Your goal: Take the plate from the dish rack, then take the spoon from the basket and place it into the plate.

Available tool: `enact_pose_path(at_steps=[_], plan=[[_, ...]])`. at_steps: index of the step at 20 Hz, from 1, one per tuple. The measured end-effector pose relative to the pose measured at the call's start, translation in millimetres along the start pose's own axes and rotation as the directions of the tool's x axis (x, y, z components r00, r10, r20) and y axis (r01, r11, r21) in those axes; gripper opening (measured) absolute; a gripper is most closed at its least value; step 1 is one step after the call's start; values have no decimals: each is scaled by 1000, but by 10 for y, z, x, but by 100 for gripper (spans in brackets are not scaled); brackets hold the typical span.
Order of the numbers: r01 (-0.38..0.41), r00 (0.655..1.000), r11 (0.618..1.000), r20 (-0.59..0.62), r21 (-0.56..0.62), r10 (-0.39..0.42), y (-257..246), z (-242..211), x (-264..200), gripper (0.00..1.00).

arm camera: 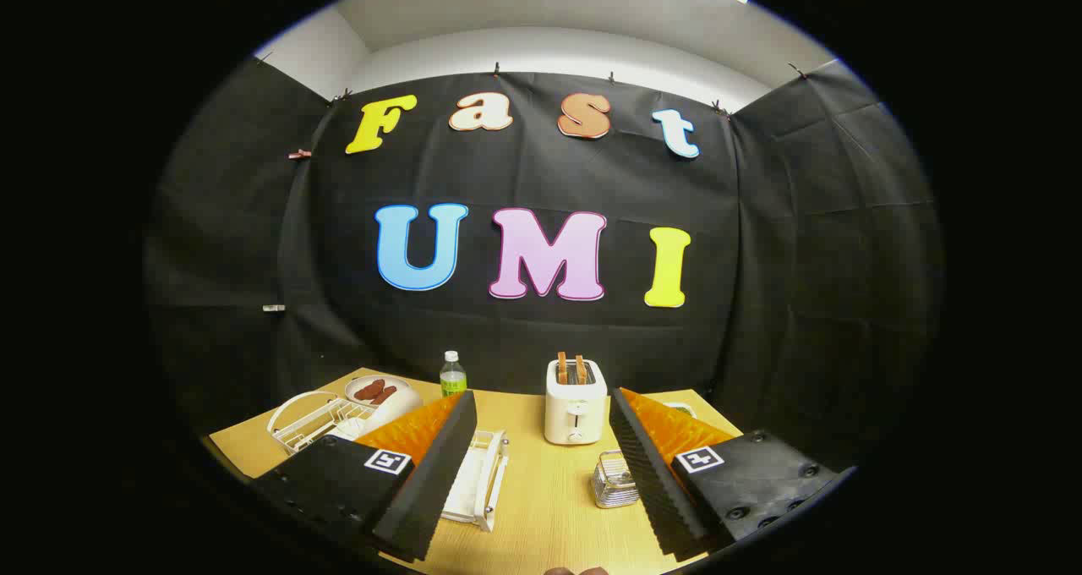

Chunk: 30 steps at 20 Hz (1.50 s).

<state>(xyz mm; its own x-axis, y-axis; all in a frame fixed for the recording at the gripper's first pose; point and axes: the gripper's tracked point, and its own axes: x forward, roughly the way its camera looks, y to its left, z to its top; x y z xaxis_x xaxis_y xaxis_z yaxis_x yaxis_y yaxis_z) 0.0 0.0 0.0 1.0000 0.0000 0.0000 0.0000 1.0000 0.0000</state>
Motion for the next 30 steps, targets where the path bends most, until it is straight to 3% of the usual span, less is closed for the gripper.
enact_pose_path(at_steps=[21,27,30], plan=[[58,998,998,-30,5,-58,16,-110,-54,97],[29,999,1000,-40,5,-29,178,-46,84,97],[-41,998,999,-45,-15,40,412,-11,236,97]])
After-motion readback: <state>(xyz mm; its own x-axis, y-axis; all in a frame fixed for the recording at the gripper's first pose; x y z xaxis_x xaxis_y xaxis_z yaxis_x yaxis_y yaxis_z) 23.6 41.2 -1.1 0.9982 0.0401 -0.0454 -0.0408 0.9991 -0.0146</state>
